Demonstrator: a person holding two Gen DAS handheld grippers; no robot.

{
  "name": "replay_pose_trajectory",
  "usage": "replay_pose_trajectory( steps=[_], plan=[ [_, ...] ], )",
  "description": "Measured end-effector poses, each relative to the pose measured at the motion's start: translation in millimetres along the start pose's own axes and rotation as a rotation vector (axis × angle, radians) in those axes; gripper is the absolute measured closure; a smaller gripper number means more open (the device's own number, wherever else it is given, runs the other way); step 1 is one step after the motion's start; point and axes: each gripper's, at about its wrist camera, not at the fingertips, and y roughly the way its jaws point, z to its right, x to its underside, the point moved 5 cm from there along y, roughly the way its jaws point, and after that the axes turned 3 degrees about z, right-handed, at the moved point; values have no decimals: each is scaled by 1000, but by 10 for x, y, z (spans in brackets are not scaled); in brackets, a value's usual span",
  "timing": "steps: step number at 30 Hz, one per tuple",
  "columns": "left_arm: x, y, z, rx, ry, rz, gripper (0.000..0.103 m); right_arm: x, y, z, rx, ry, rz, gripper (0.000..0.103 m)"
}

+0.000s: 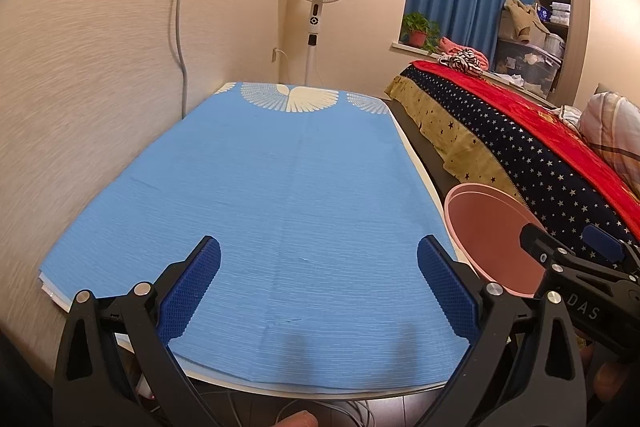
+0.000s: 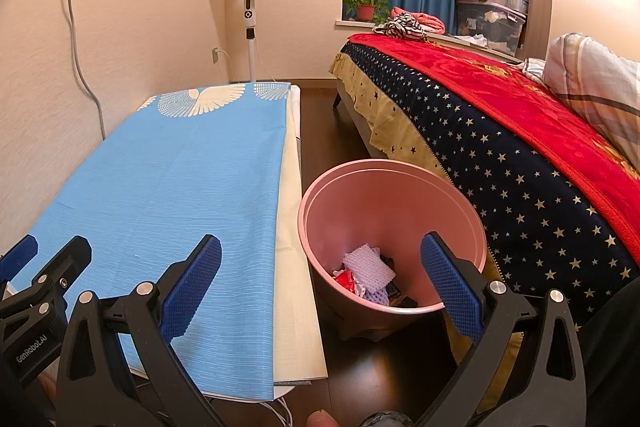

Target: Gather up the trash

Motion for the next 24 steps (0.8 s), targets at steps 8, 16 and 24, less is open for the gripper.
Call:
replay_pose_trajectory(
  steps=[8,16,24],
  plan=[
    [2,1,0,0,0,0,8,1,1,-5,0,-1,0,5],
    [4,3,-6,-5,-4,-1,8,9,14,19,0,-2,-2,5],
    [17,6,-19,-6,-9,-4,8,9,15,17,1,-2,-2,5]
  ],
)
